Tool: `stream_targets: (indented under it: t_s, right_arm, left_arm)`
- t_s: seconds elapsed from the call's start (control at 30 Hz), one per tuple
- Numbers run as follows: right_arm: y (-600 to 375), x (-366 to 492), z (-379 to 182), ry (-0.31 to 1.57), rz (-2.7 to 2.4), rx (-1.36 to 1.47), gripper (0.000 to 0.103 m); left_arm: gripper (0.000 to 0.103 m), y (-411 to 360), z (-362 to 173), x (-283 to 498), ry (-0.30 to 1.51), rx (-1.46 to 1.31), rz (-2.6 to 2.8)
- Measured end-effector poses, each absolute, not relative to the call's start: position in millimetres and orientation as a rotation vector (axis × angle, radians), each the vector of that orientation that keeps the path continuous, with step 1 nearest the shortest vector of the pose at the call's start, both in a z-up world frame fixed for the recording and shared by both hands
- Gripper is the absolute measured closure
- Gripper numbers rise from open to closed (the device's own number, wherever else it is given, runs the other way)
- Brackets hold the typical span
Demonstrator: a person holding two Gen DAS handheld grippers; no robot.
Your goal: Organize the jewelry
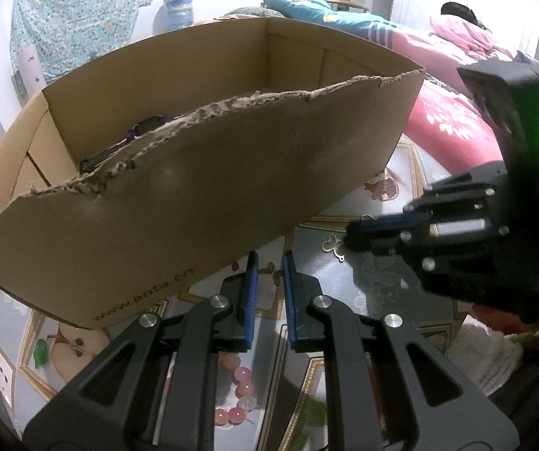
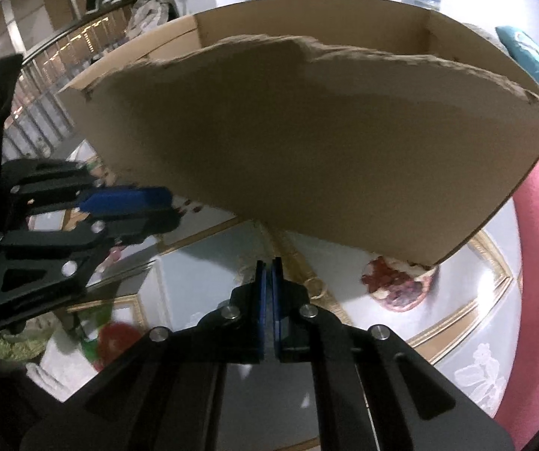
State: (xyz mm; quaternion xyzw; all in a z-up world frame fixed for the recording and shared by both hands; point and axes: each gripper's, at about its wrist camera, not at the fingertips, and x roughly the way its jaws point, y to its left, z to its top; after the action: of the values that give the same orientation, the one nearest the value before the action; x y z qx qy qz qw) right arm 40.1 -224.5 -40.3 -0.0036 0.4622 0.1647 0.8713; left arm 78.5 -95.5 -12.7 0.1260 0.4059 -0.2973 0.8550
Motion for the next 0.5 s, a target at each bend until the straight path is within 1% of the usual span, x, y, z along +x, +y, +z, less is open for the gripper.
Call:
stream_targets:
  t_s: [0.13, 0.23, 0.3, 0.33, 0.5]
  right_arm:
    - [-217.8, 35.9, -40.1, 0.966, 0.361, -0.009, 0.1]
    - [-220.3, 34.9, -36.4, 0.948, 0.365, -0.01, 0.098]
    - [-221.5, 35.4, -35.1, 0.944, 0.371, -0.03, 0.089]
    - [-221.4, 36.3, -35.0, 0.939, 0.363, -0.056, 0.082]
    - [-220.8, 50.5, -39.5, 0.97, 0.399, -0.034, 0.08]
  left_arm:
    - [0.091, -95.2, -12.0, 78.3, 0.854, 0.263, -0.624]
    - [0.091, -96.0, -12.1, 78.1, 0.854, 0.266, -0.625]
    - [0.091, -95.6, -11.9, 78.1, 0.854, 0.266, -0.626]
    - [0.091, -95.8, -11.9, 77.9, 0.854, 0.266, -0.625]
    - [0.091, -95.6, -11.9, 78.1, 0.856, 0.267, -0.625]
